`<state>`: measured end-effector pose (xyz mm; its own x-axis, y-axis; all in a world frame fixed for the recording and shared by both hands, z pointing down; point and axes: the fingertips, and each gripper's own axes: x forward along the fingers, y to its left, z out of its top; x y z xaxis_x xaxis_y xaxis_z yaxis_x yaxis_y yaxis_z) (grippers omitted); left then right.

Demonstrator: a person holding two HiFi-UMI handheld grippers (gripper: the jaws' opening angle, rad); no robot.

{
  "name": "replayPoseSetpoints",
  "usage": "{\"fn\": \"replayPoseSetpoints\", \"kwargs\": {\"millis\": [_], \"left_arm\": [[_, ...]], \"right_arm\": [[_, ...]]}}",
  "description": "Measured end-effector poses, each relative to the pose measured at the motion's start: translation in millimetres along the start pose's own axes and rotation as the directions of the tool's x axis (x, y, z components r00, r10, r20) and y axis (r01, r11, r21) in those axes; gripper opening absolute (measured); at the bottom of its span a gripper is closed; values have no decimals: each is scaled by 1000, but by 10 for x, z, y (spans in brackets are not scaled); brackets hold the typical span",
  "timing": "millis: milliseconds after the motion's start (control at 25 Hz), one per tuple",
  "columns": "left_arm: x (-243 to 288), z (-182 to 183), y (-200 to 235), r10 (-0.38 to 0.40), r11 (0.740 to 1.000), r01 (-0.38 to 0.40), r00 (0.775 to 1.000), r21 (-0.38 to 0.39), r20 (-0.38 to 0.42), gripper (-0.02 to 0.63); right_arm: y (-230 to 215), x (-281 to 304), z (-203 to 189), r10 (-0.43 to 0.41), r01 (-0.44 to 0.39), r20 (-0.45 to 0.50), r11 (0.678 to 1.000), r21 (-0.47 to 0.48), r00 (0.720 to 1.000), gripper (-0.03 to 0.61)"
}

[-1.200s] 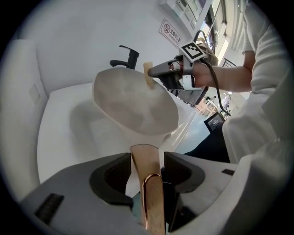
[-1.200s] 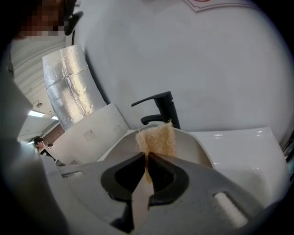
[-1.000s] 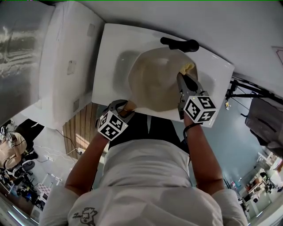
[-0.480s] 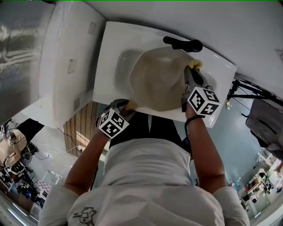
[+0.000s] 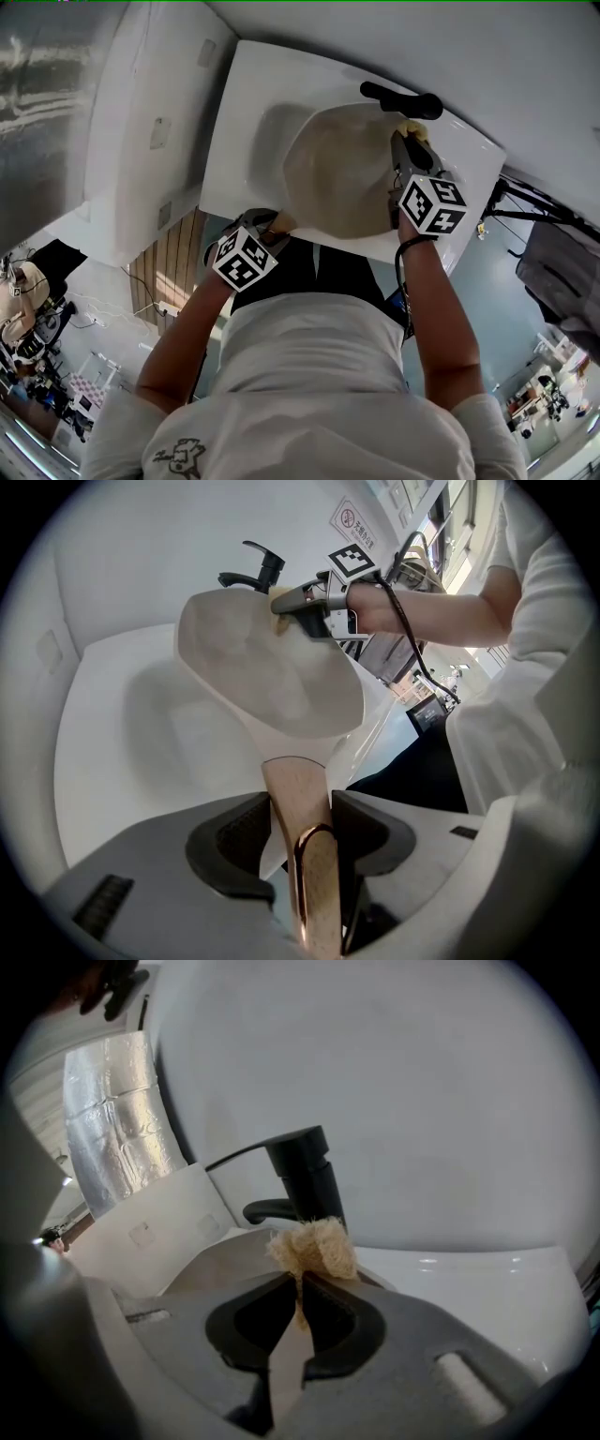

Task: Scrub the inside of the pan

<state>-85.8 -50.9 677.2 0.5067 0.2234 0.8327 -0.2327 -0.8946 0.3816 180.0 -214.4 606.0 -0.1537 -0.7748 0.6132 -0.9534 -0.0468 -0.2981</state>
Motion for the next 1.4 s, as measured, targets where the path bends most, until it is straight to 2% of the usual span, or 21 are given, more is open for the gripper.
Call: {"fn": "replayPoseSetpoints", "kwargs": {"millis": [360, 640, 760, 1000, 1080, 1240, 1400], "left_arm": [[-2, -12, 7, 3, 1000, -3, 1000, 8, -6, 201], [-16, -13, 8, 5, 1000, -4, 1000, 23, -22, 202], [-16, -19, 13, 7, 1000, -6, 1000, 30, -28, 202], [-13, -22, 15, 11, 999, -10, 999, 31, -32, 202], [-13, -20, 16, 12, 999, -11, 999, 30, -31, 202], [-17, -32, 23, 15, 999, -14, 999, 29, -33, 202], [-17, -22, 13, 13, 999, -12, 999, 31, -30, 202]], "right_arm": [[351, 341, 66, 90, -95, -43, 984, -153, 995, 23], [719, 548, 55, 203, -229, -118, 933, -278, 972, 25], [878, 602, -11, 251, -295, -166, 890, -348, 954, 25], [1346, 692, -210, 359, -456, -286, 759, -465, 889, 24], [1488, 696, -285, 390, -504, -323, 723, -473, 862, 25], [1697, 648, -448, 452, -596, -392, 670, -443, 801, 25], [1880, 554, -674, 482, -673, -475, 594, -441, 736, 25]]}}
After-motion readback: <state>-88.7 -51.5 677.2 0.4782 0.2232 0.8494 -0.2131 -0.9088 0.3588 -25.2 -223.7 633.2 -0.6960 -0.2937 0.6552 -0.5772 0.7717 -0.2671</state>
